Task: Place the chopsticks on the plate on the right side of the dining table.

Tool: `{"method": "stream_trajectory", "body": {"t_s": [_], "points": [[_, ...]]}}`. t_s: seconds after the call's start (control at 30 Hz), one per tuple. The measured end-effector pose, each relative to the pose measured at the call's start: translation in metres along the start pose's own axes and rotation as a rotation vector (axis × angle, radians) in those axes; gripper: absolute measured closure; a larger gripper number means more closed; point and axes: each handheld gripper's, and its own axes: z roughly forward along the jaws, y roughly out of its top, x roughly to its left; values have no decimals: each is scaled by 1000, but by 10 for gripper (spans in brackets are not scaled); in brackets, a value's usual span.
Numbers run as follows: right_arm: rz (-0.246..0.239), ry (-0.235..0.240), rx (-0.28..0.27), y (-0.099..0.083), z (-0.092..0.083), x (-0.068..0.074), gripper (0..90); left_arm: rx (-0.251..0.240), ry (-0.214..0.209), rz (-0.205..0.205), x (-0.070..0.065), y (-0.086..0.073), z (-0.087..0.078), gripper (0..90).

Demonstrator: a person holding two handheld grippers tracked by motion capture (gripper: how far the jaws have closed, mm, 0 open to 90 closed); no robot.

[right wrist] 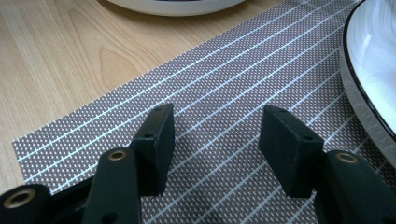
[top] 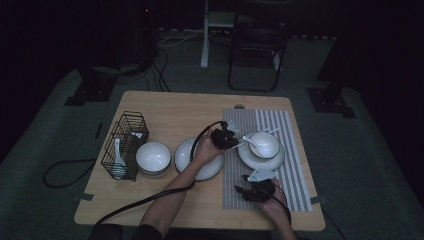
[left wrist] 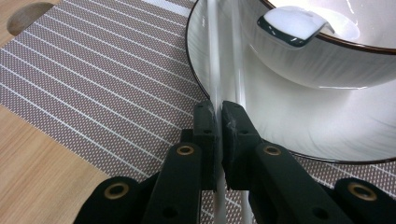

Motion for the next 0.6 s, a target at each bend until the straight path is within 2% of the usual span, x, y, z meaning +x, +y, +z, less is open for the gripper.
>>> {"method": "stream_trajectory", "body": {"t_s": [0.27, 0.43, 0.6], "points": [[1, 0, 0, 0, 0, 0, 452, -6, -4, -7, -2, 2, 2, 852], [0, 0, 0, 0, 0, 0, 452, 1, -8, 6, -3, 2, 3, 841], [0, -1, 0, 0, 0, 0, 452, -3, -16, -5, -2, 1, 1, 819]]}}
